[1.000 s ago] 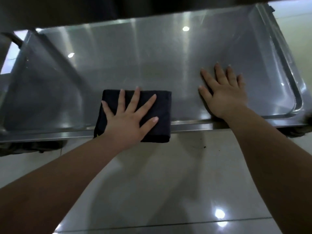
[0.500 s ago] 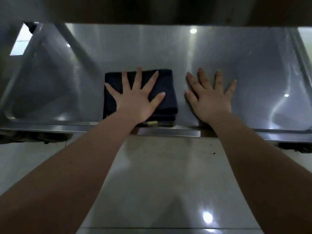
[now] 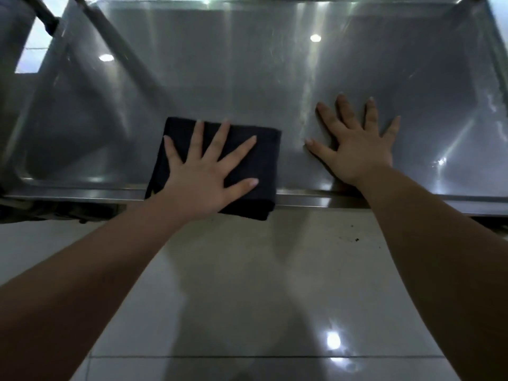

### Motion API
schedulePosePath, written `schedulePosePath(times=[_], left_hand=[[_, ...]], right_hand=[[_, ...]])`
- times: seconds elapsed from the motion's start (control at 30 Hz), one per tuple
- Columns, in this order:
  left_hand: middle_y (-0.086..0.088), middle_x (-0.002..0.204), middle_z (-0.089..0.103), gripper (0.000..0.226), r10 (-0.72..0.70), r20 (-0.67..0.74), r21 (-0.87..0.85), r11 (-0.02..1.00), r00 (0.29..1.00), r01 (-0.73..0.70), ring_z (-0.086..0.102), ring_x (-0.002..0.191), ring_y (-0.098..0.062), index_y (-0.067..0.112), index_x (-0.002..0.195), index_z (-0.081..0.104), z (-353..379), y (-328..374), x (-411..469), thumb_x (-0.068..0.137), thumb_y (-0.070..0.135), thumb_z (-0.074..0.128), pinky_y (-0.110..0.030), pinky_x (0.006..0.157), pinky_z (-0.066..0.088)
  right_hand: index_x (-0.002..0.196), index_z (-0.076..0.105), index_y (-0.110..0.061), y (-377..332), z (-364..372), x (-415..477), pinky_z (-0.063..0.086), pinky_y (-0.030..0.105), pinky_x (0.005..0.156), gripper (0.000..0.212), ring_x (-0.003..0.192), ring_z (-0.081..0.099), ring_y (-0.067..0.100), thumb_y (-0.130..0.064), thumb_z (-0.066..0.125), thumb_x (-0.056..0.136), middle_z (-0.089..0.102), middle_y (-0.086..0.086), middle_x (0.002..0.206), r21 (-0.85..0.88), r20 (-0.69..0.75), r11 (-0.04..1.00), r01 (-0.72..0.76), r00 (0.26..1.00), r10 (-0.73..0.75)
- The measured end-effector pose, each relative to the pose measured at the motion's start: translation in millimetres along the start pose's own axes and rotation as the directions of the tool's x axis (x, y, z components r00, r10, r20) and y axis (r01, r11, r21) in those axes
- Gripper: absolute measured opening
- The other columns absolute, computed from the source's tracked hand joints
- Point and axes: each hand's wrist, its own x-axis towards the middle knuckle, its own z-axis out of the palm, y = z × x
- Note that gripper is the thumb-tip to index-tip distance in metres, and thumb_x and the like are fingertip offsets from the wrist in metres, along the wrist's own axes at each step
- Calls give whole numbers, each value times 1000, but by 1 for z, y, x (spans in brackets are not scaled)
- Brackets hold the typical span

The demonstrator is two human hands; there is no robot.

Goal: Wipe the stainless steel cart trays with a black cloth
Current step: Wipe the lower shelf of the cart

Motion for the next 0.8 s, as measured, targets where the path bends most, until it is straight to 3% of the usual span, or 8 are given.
schedulePosePath(times=[0.13,0.23,0.47,0.6,0.8], left_hand=[[14,161,-20,82,-106,67,-43,993,992,109,-20,148,-31,69,136,-21,-10,-35,-3,62,97,5,-74,107,-11],[11,161,-24,91,-164,70,-17,986,984,165,-22,146,-38,66,134,-28,-7,-11,11,55,102,0,-78,102,-12],[6,161,-24,92,-80,28,-23,996,996,80,-27,143,-42,59,142,-19,-3,73,32,62,98,5,-79,96,-19],[12,162,-22,86,-89,7,-30,996,996,89,-23,146,-35,63,141,-17,-2,34,6,65,98,5,-76,103,-15],[14,162,-18,89,-263,5,-13,965,965,263,-16,149,-29,67,136,-22,-5,-65,-25,55,102,-5,-74,108,-8]], right_hand=[[146,-9,-57,-2,6,2,-7,72,109,82,149,-12,35,-91,0,71,-10,-16,163,-6,-30,1000,-9,1000,9],[146,-12,-56,-3,4,0,-6,72,109,82,148,-13,36,-90,-1,72,-11,-15,163,-20,-10,999,-25,1000,24],[143,-16,-58,9,1,-1,-4,72,110,75,149,-13,33,-85,2,76,-11,-15,163,-27,7,999,-17,1000,17],[144,-14,-60,5,-1,-6,-5,71,110,75,149,-14,33,-88,4,76,-12,-16,162,-19,41,1000,-14,999,15],[149,-2,-54,-20,-8,-16,-3,71,110,74,149,-10,35,-82,17,83,-6,-13,164,18,51,995,-100,994,99]])
